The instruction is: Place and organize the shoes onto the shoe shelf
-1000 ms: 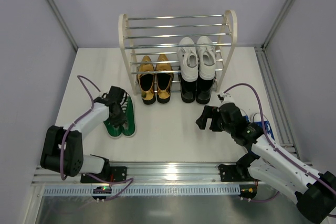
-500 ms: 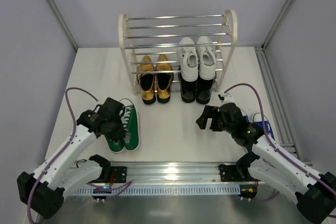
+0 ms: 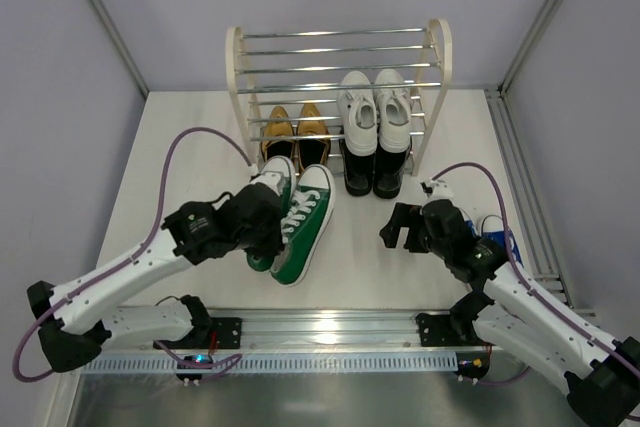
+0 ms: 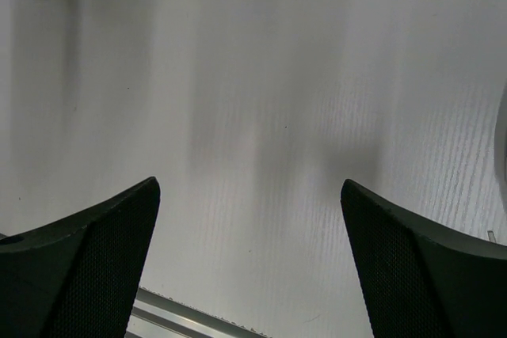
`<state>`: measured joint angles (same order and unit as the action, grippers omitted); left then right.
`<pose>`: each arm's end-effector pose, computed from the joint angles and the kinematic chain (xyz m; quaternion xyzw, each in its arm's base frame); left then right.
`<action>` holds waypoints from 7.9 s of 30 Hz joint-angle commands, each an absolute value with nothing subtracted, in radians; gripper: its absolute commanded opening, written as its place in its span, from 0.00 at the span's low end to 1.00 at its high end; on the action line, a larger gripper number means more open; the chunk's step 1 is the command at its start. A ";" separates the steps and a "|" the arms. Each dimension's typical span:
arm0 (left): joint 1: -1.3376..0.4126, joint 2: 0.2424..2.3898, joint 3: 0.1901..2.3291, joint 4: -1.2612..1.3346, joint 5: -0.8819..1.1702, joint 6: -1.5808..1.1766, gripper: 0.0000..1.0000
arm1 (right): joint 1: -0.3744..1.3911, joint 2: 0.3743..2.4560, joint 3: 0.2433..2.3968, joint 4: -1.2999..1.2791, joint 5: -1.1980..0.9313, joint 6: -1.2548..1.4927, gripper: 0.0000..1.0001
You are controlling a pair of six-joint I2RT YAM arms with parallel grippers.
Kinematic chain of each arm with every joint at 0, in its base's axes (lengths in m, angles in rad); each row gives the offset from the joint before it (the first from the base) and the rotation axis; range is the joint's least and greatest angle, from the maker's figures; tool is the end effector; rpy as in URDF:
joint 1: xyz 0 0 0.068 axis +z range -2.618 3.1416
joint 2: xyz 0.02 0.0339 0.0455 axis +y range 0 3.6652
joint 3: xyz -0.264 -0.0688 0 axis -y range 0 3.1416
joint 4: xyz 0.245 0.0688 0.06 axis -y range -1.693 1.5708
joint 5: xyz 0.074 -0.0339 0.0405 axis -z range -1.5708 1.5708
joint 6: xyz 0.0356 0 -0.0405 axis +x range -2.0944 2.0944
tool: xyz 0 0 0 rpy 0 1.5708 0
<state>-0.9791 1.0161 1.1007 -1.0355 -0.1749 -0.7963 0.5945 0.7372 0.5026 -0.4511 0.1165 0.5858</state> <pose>0.1074 -0.1487 0.3296 0.0601 0.9472 -0.1832 0.2563 0.1360 0.0870 0.2231 0.0210 0.9022 0.1942 0.3845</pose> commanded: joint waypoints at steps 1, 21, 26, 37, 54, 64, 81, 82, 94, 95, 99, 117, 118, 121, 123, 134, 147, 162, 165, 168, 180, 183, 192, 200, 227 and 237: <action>-0.983 1.064 1.259 -0.873 -0.360 -0.617 0.00 | 0.600 0.704 0.535 -0.486 0.166 0.595 0.96; -0.767 1.371 1.588 -0.850 -0.284 -0.393 0.00 | 0.601 0.654 0.534 -0.518 0.190 0.583 0.96; -0.704 1.402 1.594 -0.776 -0.279 -0.379 0.00 | 0.601 0.640 0.520 -0.515 0.189 0.583 0.96; -0.631 1.615 1.813 -0.724 -0.279 -0.357 0.00 | 0.601 0.623 0.523 -0.525 0.189 0.580 0.95; -0.574 1.720 1.914 -0.649 -0.379 -0.410 0.00 | 0.601 0.569 0.518 -0.572 0.206 0.586 0.96; -0.557 1.773 1.965 -0.640 -0.380 -0.413 0.00 | 0.601 0.566 0.523 -0.581 0.210 0.588 0.96; -0.543 1.743 1.948 -0.612 -0.373 -0.425 0.55 | 0.601 0.581 0.526 -0.572 0.210 0.587 0.95; -0.543 1.733 1.947 -0.609 -0.374 -0.423 0.56 | 0.600 0.581 0.525 -0.571 0.210 0.588 0.96; -0.543 1.540 1.802 -0.428 -0.370 -0.361 0.68 | 0.600 0.615 0.548 -0.551 0.225 0.586 0.96; -0.543 1.534 1.792 -0.422 -0.371 -0.354 0.68 | 0.601 0.620 0.549 -0.548 0.229 0.586 0.96; -0.545 1.500 1.757 -0.368 -0.351 -0.339 0.69 | 0.601 0.627 0.558 -0.546 0.244 0.594 0.96; -0.861 1.026 1.174 -0.434 -0.273 -0.580 0.89 | 0.244 0.831 0.839 -0.933 0.608 0.635 1.00; -0.864 0.978 1.134 -0.434 -0.252 -0.597 0.89 | 0.162 0.824 0.827 -0.911 0.580 0.621 1.00; -0.867 0.908 1.034 -0.459 -0.212 -0.621 0.90 | -0.104 0.810 0.827 -0.884 0.385 0.574 1.00; -0.867 0.850 0.987 -0.474 -0.199 -0.623 0.90 | -0.196 0.830 0.809 -0.867 0.307 0.563 1.00; -0.865 0.756 0.894 -0.494 -0.134 -0.621 0.92 | -0.294 0.953 0.724 -0.821 0.316 0.640 1.00; -0.865 0.736 0.835 -0.491 -0.143 -0.657 0.91 | -0.311 1.097 0.594 -0.644 0.305 0.724 1.00; -0.865 0.762 0.831 -0.477 -0.137 -0.644 0.88 | -0.316 1.068 0.545 -0.594 0.262 0.725 0.84; -0.867 0.750 0.828 -0.489 -0.150 -0.641 0.87 | -0.334 1.095 0.517 -0.548 0.227 0.733 0.53; -0.865 0.735 0.822 -0.503 -0.164 -0.640 0.86 | -0.334 1.075 0.523 -0.552 0.221 0.721 0.21; -0.867 0.756 0.835 -0.492 -0.166 -0.630 0.84 | -0.334 0.874 0.664 -0.661 -0.030 0.572 0.04; -0.865 0.758 0.834 -0.485 -0.164 -0.630 0.84 | -0.334 0.884 0.716 -0.733 -0.005 0.538 0.27; -0.865 0.724 0.808 -0.488 -0.169 -0.640 0.83 | -0.336 0.951 0.747 -0.742 -0.011 0.515 0.61; -0.867 0.678 0.781 -0.482 -0.166 -0.641 0.83 | -0.334 0.913 0.838 -0.870 0.346 0.558 1.00; -0.865 0.552 0.750 -0.534 -0.189 -0.660 0.82 | -0.351 1.023 0.529 -0.462 -0.271 0.508 1.00; -0.865 0.597 0.756 -0.505 -0.164 -0.667 0.82 | -0.351 0.867 0.529 -0.465 -0.423 0.571 1.00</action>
